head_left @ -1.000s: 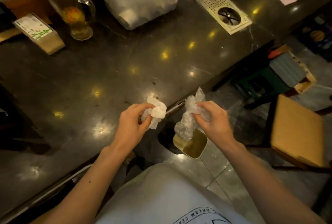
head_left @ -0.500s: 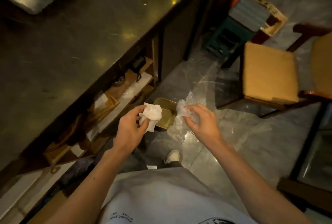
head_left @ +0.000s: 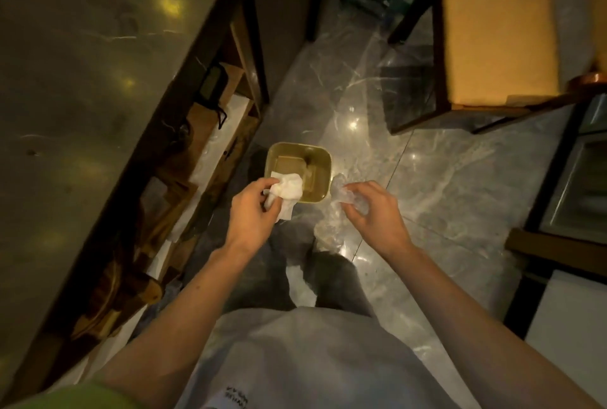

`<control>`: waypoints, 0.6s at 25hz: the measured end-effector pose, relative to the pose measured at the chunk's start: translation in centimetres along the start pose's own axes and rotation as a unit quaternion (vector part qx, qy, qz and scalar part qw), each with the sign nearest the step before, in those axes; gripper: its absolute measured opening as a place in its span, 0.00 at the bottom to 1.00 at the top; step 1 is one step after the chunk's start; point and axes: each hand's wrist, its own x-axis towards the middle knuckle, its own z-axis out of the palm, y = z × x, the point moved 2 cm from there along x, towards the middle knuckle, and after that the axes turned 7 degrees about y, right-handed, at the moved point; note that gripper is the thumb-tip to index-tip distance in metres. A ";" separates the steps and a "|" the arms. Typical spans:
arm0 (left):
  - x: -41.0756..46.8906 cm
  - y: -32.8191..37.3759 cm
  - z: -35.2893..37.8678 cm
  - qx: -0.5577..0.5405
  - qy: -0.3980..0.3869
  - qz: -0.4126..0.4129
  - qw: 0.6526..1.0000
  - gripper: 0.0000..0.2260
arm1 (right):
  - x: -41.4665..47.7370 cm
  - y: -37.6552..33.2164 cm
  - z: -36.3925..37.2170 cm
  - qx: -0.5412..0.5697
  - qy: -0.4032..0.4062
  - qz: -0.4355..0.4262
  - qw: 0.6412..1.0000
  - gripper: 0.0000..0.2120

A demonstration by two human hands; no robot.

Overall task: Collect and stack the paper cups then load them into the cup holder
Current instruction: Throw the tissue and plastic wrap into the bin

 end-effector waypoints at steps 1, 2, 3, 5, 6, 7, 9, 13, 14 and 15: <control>1.7 -1.0 0.5 0.004 -0.010 -0.008 1.000 0.16 | 1.1 0.3 1.3 0.003 -0.005 0.020 1.000 0.14; 3.2 -1.7 0.9 0.011 -0.016 -0.012 1.000 0.15 | 2.2 0.5 2.4 0.003 -0.011 0.038 0.999 0.14; 4.5 -2.5 1.4 0.021 -0.020 -0.018 0.999 0.15 | 3.2 1.0 3.5 0.000 -0.019 0.051 0.999 0.14; 7.1 -4.1 2.7 0.042 -0.026 -0.040 0.998 0.15 | 5.4 2.6 5.9 -0.003 -0.027 0.063 0.998 0.15; 8.3 -5.1 3.6 0.048 -0.031 -0.060 0.997 0.14 | 6.5 3.7 7.2 -0.002 -0.033 0.074 0.997 0.16; 9.4 -6.0 4.5 0.054 -0.033 -0.080 0.995 0.14 | 7.6 4.8 8.5 -0.002 -0.038 0.089 0.995 0.17; 11.5 -8.1 6.8 0.066 -0.030 -0.107 0.992 0.14 | 9.7 7.1 11.2 0.004 -0.047 0.119 0.992 0.18; 14.5 -12.4 11.8 0.069 -0.023 -0.156 0.985 0.12 | 13.0 12.1 16.7 0.013 -0.109 0.132 0.985 0.20; 15.1 -13.5 13.1 0.075 -0.021 -0.165 0.983 0.12 | 13.8 13.3 18.0 0.011 -0.125 0.128 0.984 0.20; 15.7 -14.5 14.2 0.082 -0.021 -0.174 0.981 0.12 | 14.7 14.5 19.2 0.005 -0.135 0.121 0.983 0.20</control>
